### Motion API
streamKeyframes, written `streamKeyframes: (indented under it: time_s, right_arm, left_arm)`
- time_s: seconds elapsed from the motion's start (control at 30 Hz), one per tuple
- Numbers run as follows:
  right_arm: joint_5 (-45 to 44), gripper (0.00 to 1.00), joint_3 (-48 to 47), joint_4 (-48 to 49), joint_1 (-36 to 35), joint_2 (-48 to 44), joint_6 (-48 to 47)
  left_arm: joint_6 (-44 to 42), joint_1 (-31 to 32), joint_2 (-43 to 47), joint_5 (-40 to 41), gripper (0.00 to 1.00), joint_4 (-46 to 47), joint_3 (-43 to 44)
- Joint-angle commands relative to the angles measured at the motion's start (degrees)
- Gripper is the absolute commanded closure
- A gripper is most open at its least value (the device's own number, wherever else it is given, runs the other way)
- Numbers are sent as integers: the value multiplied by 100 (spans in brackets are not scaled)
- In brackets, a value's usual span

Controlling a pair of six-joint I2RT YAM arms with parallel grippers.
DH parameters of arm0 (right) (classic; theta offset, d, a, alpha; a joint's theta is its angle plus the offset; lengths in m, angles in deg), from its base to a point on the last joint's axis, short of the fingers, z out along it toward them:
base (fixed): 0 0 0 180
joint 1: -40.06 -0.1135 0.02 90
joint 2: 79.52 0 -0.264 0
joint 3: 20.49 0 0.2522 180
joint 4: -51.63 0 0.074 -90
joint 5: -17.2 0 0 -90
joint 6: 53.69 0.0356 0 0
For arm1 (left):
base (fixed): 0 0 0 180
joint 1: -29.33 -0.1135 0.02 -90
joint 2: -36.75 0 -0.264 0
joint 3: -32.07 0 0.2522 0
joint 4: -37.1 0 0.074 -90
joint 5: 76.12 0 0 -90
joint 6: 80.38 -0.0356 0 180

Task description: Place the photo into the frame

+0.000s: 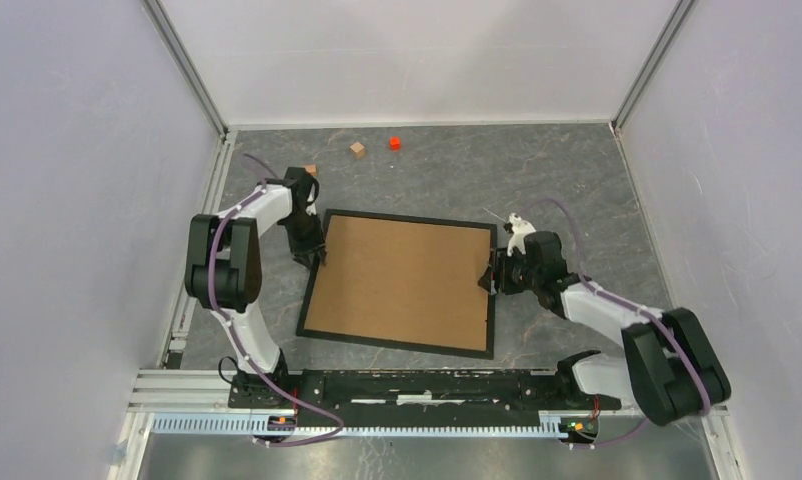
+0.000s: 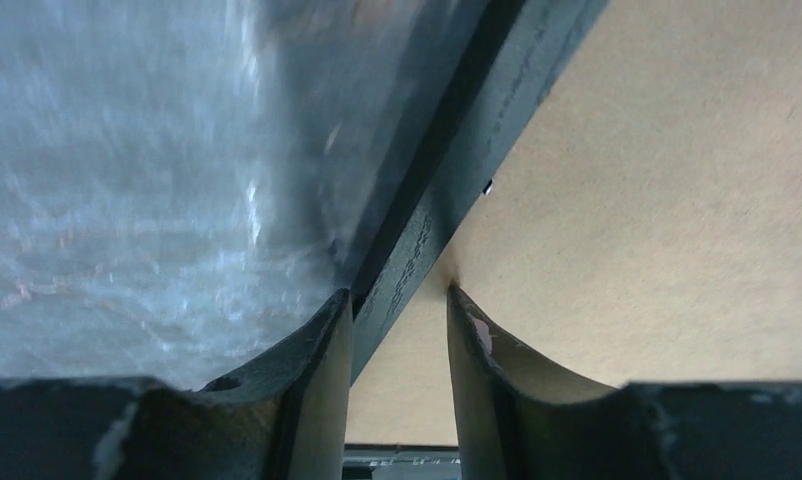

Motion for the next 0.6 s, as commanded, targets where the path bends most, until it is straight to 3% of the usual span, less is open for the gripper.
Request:
streamKeyframes:
  time_s: [0.0,0.13,0.23,0.3,0.43,0.57]
  right_arm:
    - [890,44,522,-336,-518,-493,595]
    - [-192,37,-242,-1487,-456,-638,-111]
    - [-932,32,-980,-2115,-340,-507,-397]
    - [-1269,29,-1391,-2314,-255,-309,-455]
    - [-854,25,-2017,-1904,-168,253,-461]
    - [-535,26,-3154,-2033,-114,1302,-499]
  left_arm:
    - [803,504,-552,-1058,51,750,1052]
    - [625,524,29,136,26,332,1170]
    - [460,528,900,764,13,105,662]
    - [412,527,1613,751,5,16,142]
    - [741,595,2987,10,0,-24,-1201]
    - [1511,1316,3967,348,0,-305,-1820]
